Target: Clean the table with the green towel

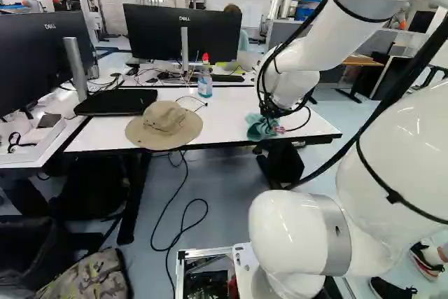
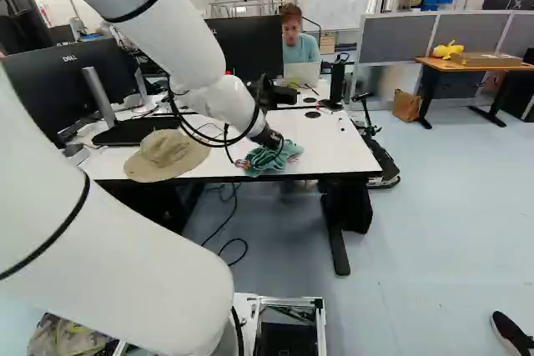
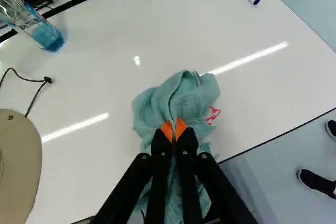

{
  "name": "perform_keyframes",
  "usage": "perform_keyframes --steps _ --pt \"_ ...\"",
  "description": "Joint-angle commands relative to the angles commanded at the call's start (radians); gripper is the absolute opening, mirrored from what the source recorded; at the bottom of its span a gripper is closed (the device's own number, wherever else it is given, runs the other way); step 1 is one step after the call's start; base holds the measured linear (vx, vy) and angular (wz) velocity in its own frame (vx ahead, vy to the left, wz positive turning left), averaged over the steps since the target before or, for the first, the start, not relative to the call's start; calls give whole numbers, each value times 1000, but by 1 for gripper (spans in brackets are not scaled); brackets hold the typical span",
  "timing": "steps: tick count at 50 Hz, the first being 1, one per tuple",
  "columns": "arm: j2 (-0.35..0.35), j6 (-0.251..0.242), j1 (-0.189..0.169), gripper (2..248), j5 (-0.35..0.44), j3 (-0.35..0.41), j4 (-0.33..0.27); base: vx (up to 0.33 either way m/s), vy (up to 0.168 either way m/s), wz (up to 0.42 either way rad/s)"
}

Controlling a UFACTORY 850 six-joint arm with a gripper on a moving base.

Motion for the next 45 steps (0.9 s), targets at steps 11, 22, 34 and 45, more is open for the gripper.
perform_keyframes --steps 11,22,34,45 --pt "0 0 0 27 -29 0 0 0 0 0" --pt "0 0 0 27 -57 0 0 0 0 0" --pt "0 0 0 27 -90 0 0 0 0 0" --pt "0 0 0 27 -117 0 0 0 0 0"
